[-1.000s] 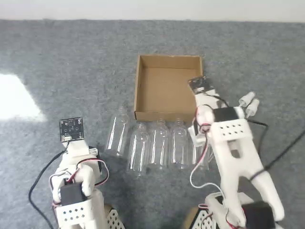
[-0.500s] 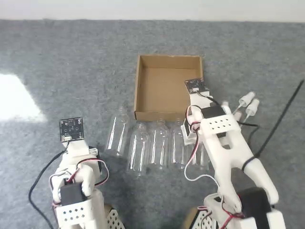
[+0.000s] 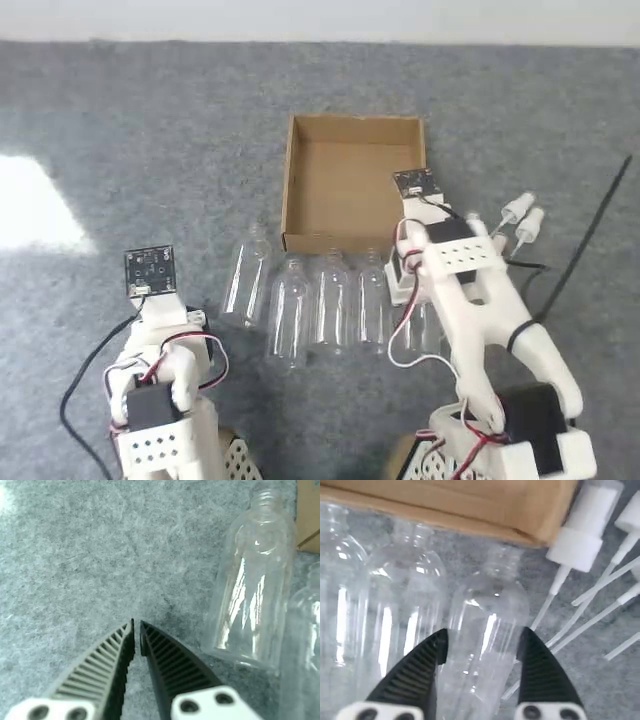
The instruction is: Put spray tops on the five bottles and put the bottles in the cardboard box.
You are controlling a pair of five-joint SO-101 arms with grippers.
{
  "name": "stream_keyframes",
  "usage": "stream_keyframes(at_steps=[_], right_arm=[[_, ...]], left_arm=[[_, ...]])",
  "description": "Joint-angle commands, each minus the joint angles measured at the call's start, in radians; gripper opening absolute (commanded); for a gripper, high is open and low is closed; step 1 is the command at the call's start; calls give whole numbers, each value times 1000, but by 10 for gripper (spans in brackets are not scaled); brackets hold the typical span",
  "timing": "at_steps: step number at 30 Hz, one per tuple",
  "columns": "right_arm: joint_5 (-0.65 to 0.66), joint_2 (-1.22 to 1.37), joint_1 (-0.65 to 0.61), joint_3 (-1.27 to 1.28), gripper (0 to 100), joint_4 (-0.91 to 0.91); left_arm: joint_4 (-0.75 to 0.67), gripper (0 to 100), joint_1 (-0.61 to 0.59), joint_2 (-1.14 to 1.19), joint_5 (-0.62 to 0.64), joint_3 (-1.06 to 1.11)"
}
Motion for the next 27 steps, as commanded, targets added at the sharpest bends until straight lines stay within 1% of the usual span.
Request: stream_keyframes(at_steps=[1,3,7,9,11,16,19,23,27], right_arm=[[87,-168,94,-32,42,44],[129,-249,125,-78,42,122],[255,-340,194,-221,42,306],[315,-337,268,-299,42,372],[373,-318,384,-362,42,392],[594,-160,685,-450,42,348],[671,-18,822,-459,42,254],[703,153,941,-459,43,99],[750,269,974,-459,50,33]], left_arm=[[3,12,0,-14,3,-7],[3,12,0,-14,3,-7],[3,12,2,-14,3,-7],[3,12,2,-14,3,-7],[3,12,3,-14,3,-7],[3,12,2,-14,3,-7],[3,12,2,-14,3,-7],[3,12,2,-14,3,-7],[3,12,2,-14,3,-7]])
